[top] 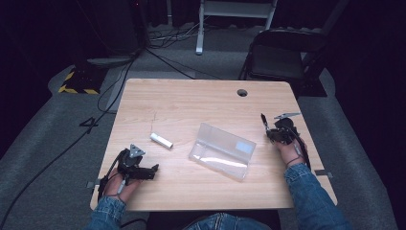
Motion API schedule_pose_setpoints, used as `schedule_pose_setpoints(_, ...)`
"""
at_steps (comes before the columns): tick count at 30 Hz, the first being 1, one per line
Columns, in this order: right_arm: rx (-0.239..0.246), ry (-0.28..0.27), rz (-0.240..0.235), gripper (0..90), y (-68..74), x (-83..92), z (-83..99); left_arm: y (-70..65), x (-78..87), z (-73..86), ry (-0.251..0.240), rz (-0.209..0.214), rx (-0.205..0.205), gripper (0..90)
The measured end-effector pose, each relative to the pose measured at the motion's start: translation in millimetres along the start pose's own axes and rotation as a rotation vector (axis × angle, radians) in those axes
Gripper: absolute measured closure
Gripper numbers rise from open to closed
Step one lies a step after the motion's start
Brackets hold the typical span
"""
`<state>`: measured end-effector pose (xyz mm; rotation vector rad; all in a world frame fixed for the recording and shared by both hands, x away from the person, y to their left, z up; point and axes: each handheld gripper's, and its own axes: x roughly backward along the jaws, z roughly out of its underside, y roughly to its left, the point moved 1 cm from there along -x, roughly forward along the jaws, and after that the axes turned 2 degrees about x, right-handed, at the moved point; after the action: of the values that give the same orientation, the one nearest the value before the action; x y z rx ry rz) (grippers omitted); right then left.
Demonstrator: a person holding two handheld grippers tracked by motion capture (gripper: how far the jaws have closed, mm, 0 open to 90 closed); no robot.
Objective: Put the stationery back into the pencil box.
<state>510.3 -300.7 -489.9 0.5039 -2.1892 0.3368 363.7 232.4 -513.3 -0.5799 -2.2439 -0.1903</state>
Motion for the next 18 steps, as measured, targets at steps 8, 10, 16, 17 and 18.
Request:
schedule_pose_setpoints(8,0.011,0.006,-0.001,79.2,2.0,0.6,-0.3,0.0,0.1,0.0,0.001,-0.001,-0.001,3.5)
schedule_pose_setpoints(10,0.019,0.005,0.003,79.7,2.3,0.6,-0.2,0.1,0.1,-0.1,0.001,-0.001,-0.001,3.6)
schedule_pose_setpoints(16,0.015,0.002,0.005,80.1,3.5,0.9,0.0,0.0,0.0,0.0,0.001,-0.001,0.0,3.6)
schedule_pose_setpoints(17,0.011,-0.004,0.0,80.1,2.8,1.1,0.3,0.0,0.0,-0.1,0.001,-0.001,-0.001,3.5)
schedule_pose_setpoints(18,0.003,-0.007,-0.002,80.1,2.6,1.8,0.2,0.0,0.1,-0.1,0.002,-0.002,-0.001,3.5)
